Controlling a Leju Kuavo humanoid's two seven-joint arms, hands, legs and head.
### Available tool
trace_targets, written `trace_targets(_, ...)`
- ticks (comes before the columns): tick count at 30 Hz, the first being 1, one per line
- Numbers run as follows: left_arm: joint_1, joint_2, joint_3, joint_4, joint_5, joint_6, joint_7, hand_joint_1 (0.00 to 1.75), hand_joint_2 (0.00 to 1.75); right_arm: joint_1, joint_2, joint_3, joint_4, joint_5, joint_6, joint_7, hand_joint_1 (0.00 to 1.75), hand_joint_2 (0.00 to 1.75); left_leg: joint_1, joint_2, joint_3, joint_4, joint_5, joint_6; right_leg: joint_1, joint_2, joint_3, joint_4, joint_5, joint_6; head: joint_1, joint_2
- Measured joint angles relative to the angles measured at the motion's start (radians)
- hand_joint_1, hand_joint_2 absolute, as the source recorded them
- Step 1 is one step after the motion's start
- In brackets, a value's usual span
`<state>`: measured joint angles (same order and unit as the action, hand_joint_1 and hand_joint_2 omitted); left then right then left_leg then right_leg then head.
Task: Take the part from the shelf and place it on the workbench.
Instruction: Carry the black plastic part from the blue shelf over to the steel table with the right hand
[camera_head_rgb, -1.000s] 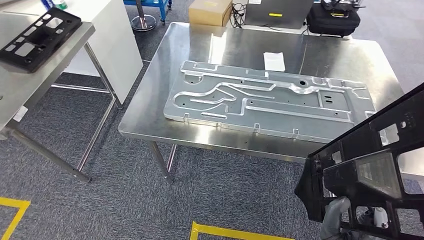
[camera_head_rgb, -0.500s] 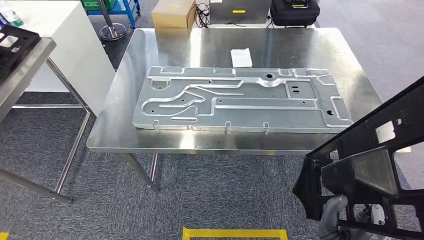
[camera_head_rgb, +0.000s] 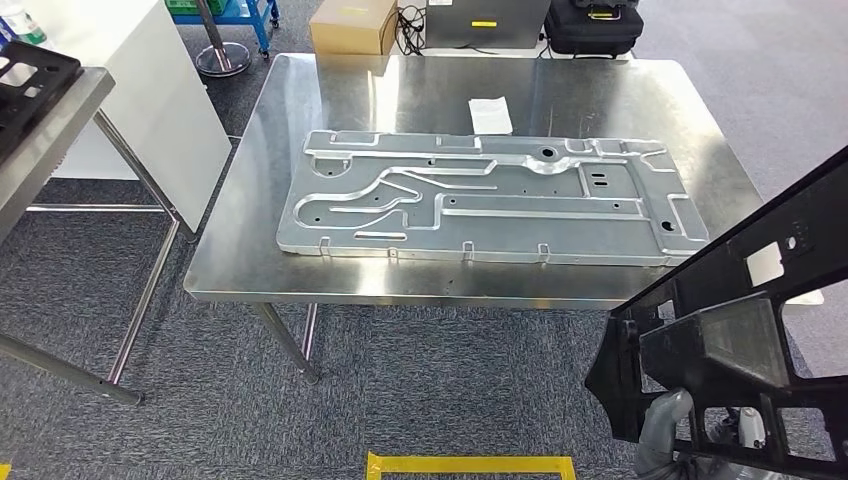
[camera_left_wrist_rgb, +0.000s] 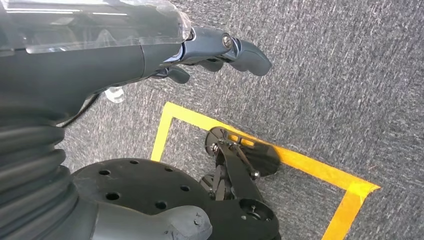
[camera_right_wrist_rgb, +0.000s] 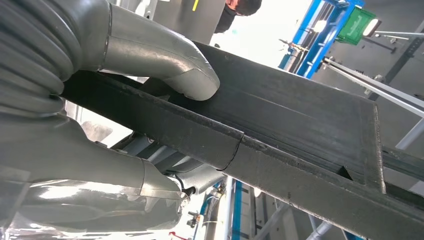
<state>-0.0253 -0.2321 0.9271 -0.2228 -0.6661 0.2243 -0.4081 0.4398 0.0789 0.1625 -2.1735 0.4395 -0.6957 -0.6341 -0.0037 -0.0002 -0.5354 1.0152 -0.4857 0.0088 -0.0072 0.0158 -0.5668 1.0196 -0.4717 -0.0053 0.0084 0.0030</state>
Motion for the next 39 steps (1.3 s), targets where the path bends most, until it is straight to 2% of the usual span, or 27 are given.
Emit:
trace_targets(27,0.0,-0.002,0.03,0.0,0.01,-0.001,0.019,0.0,1.75,-0.001,0.0,-0.001,0.024,0.051,0.0,0.042,1.75,1.75,0.002,0.0,0.0,0.0,0.0,0.0,0.002,0.0,-0.001,0.002,0.0,0.0,0.0,0.0)
trace_targets(39,-0.001,-0.002,0.035,0.0,-0.005,-0.002,0.028,0.0,1.75,-0.02,-0.001,-0.045,0.031,0.092,0.0,0.088,1.75,1.75,0.002,0.0,0.0,0.0,0.0,0.0,0.002,0.0,-0.001,0.002,0.0,0.0,0.0,0.0)
